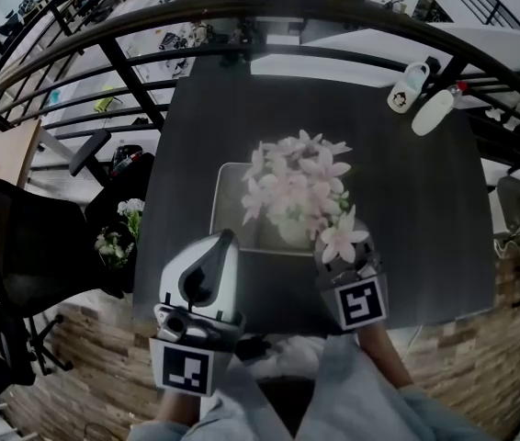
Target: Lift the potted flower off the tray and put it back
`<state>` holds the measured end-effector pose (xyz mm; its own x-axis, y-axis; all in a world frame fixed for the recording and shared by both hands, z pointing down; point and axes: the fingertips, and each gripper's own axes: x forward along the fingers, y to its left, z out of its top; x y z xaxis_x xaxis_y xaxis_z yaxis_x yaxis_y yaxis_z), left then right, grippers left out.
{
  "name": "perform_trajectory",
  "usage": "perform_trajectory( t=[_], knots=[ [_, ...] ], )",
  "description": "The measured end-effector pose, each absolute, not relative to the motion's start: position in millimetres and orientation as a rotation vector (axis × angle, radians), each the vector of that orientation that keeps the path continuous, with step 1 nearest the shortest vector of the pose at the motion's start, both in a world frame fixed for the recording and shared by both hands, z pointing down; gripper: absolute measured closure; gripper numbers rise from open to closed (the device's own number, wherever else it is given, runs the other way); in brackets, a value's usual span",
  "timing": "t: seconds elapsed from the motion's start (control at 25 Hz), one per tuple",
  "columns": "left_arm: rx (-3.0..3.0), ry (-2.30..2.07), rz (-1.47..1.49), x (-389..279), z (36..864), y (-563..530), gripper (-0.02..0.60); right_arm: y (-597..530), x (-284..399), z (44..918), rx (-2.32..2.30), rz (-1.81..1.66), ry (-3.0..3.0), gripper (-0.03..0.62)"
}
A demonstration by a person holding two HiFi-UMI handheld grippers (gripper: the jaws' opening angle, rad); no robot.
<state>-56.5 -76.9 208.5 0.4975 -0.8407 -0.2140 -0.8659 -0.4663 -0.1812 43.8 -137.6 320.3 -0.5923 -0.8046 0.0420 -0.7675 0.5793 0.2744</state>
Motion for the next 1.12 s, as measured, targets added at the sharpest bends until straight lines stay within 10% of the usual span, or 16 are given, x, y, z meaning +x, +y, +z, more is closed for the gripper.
perform_trajectory(
  t=[1.12],
  knots=[
    [-2.443,1.424,0.207,-47,189,-67,0.581,-117,47,266,1.359,-0.527,-2.658,0.542]
  ],
)
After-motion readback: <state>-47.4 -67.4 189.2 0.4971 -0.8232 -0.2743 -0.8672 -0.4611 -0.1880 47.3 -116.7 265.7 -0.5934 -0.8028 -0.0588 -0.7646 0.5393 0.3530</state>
